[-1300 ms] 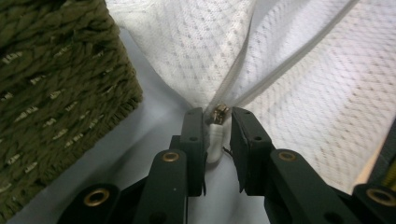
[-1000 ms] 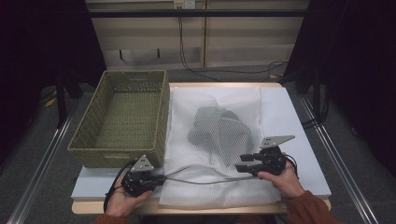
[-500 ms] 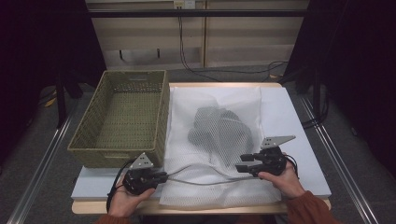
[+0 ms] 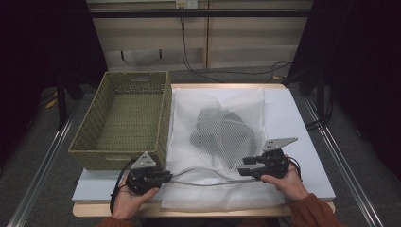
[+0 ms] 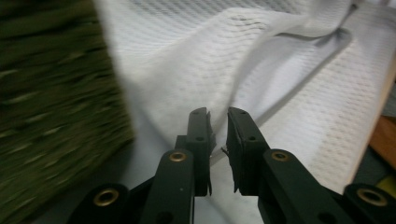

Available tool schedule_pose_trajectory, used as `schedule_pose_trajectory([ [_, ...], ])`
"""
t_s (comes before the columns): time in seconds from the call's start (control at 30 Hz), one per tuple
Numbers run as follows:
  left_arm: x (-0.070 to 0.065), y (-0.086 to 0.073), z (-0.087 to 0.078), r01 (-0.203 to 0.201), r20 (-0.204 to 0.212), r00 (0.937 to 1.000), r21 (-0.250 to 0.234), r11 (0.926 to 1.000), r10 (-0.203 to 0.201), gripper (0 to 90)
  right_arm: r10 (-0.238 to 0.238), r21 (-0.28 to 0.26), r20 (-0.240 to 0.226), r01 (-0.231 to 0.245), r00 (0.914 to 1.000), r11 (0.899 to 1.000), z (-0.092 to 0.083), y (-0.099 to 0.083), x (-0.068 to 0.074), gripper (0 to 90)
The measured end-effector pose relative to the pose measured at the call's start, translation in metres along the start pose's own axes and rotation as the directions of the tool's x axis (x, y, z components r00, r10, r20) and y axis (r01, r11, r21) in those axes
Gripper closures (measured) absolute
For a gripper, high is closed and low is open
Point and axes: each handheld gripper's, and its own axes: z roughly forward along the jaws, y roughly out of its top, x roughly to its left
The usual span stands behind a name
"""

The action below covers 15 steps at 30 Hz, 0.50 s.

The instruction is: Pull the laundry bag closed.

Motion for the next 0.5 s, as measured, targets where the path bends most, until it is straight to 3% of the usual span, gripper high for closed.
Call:
schedule_pose_trajectory([
  [0.1, 0.0073, -0.0071, -0.0034, 0.004, -0.024, 0.9997, 0.033, 0.9994, -0.003, 77.1, -0.001, 0.003, 0.002, 0.001, 1.0, 1.0, 0.0002, -0.0002, 0.0001, 44.4],
  [0.17, 0.0095, -0.0094, -0.0052, 0.012, -0.014, 0.9998, 0.031, 0.9994, -0.011, 73.4, -0.003, 0.003, -0.001, 0.003, 1.0, 1.0, 0.0002, -0.0001, 0.0004, 44.4],
  [0.3, 0.0071, -0.01, -0.0026, -0.019, 0.01, 0.9998, 0.059, 0.9981, 0.018, 73.7, -0.002, 0.004, 0.003, 0.002, 1.0, 1.0, 0.0006, -0.0001, -0.0001, 44.3],
  [0.4, 0.0047, -0.0111, 0.0026, -0.037, 0.009, 0.9993, 0.102, 0.9941, 0.036, 71.9, -0.002, 0.005, -0.001, 0.002, 1.0, 1.0, 0.0, -0.0001, -0.0003, 44.3],
  [0.5, 0.0066, -0.0104, 0.0038, -0.036, 0.005, 0.9994, 0.1, 0.9944, 0.035, 71.7, -0.002, 0.005, -0.002, 0.002, 1.0, 1.0, -0.0002, -0.0001, 0.0, 44.3],
])
